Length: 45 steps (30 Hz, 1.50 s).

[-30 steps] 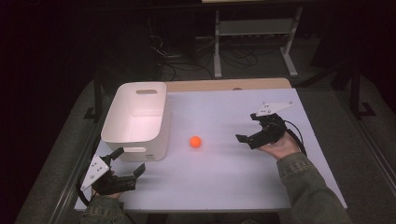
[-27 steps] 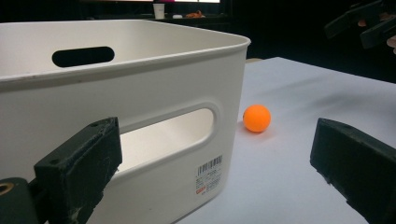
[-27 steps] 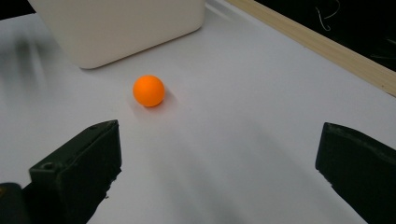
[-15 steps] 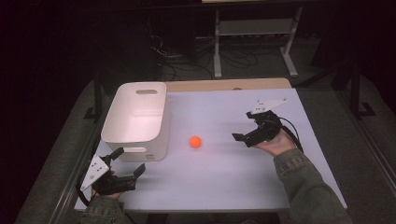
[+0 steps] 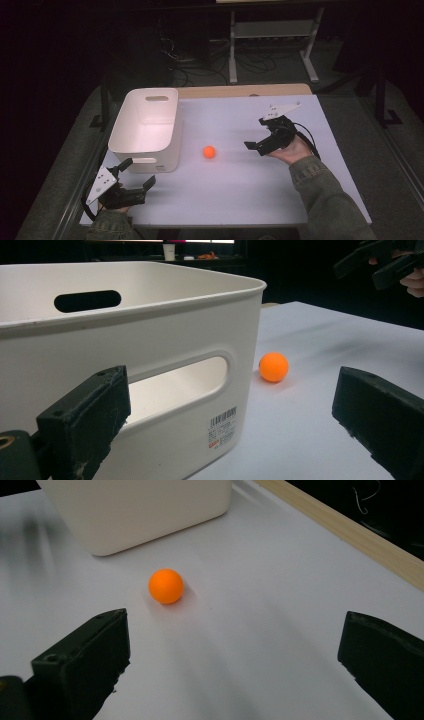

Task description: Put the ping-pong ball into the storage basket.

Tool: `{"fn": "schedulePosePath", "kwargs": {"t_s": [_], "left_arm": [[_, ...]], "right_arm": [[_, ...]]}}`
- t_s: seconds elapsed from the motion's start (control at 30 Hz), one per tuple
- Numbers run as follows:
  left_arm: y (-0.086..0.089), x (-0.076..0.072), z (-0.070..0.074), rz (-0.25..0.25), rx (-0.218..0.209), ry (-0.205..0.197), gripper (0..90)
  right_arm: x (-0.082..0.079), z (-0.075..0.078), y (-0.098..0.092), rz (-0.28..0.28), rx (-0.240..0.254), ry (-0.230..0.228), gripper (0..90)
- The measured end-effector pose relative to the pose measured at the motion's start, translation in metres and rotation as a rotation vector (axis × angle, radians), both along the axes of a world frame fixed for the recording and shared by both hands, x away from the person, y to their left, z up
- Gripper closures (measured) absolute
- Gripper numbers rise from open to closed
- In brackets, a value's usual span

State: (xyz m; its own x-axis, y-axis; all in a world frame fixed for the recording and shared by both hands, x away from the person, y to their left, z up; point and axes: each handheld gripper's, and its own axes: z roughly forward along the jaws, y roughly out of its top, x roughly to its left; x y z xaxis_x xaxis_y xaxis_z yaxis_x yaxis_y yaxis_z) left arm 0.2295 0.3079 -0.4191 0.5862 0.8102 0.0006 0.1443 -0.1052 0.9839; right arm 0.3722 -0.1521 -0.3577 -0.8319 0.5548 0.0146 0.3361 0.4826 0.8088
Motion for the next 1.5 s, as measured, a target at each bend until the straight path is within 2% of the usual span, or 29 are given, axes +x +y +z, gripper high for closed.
{"fn": "schedulePosePath", "kwargs": {"t_s": [0.97, 1.5], "left_arm": [[0.0, 0.0, 0.0, -0.001, 0.0, 0.0, 1.6], [0.0, 0.0, 0.0, -0.003, 0.001, -0.001, 1.6]], "right_arm": [[0.014, 0.004, 0.03, 0.056, -0.032, 0.023, 0.0], [0.021, -0.004, 0.049, 0.093, -0.048, 0.049, 0.0]]}}
